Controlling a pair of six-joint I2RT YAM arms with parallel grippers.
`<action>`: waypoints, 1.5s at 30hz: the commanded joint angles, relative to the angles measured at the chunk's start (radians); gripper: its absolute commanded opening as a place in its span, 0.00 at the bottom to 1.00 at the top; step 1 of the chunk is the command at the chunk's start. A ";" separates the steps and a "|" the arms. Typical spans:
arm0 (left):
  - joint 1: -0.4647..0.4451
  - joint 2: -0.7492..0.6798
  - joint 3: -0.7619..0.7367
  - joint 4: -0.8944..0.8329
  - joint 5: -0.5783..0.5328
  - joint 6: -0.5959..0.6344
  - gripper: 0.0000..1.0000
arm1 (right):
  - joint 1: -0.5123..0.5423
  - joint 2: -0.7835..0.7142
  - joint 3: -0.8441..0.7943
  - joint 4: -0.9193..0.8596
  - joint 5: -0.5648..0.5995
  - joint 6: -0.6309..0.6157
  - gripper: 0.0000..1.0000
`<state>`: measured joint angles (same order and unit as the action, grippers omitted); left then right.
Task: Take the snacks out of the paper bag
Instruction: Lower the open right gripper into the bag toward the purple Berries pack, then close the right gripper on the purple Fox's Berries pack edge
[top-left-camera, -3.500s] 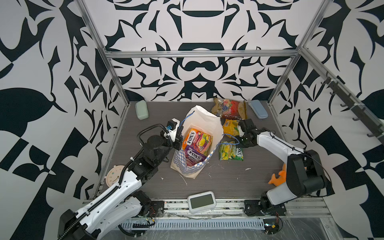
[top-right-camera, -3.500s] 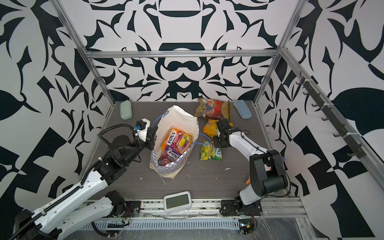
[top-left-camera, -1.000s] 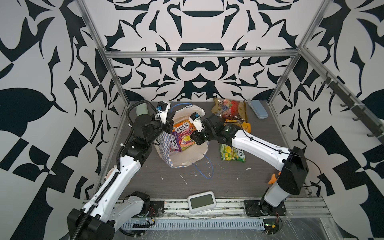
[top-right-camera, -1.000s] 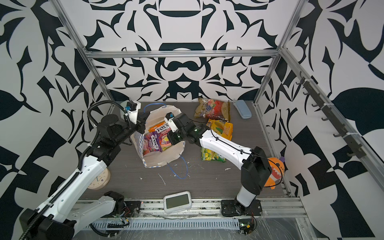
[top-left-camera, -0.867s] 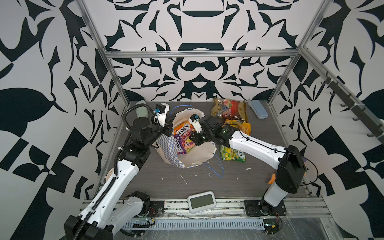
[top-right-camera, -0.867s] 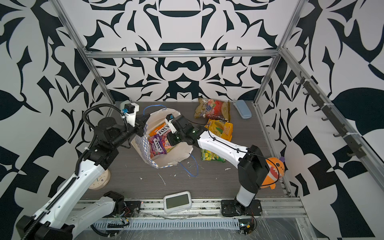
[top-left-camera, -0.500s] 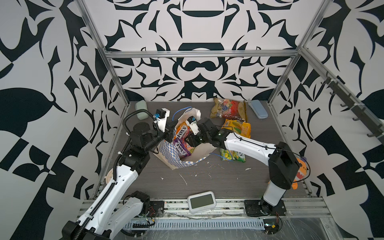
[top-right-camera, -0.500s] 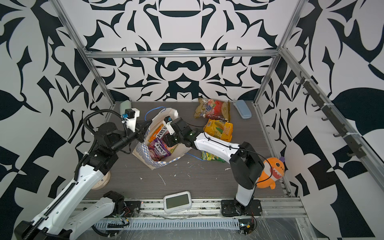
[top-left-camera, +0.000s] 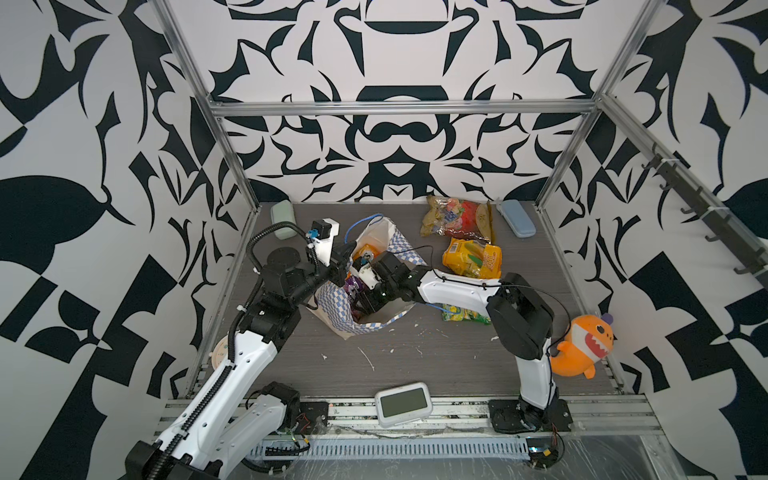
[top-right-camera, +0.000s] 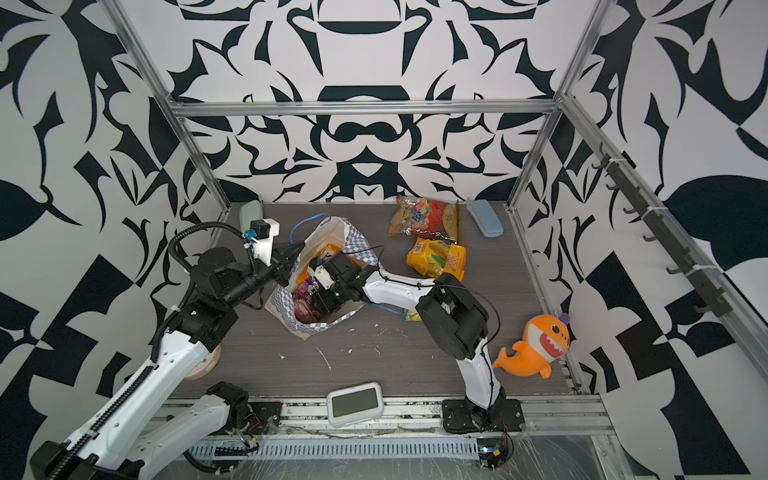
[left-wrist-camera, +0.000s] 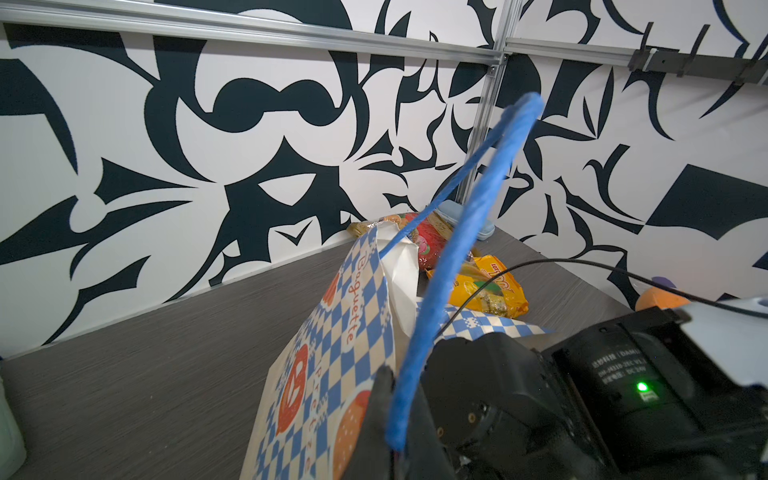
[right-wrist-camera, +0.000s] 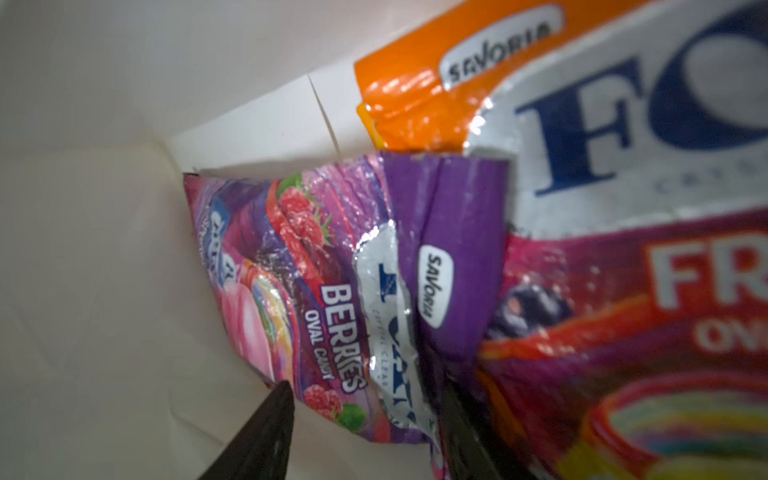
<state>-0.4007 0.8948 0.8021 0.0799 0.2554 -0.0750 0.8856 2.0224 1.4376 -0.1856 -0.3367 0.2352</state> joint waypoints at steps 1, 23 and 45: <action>-0.007 -0.030 -0.017 0.069 0.032 -0.015 0.00 | 0.011 0.028 0.058 0.009 0.014 0.012 0.56; -0.007 -0.058 -0.059 0.104 -0.029 -0.012 0.00 | 0.013 -0.092 0.069 0.001 -0.008 0.021 0.00; -0.008 -0.062 -0.027 0.093 0.033 -0.007 0.00 | -0.020 -0.334 -0.008 -0.006 0.031 0.021 0.07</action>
<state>-0.4023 0.8459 0.7437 0.1314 0.2165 -0.0784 0.8703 1.7088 1.4384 -0.1898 -0.3458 0.2779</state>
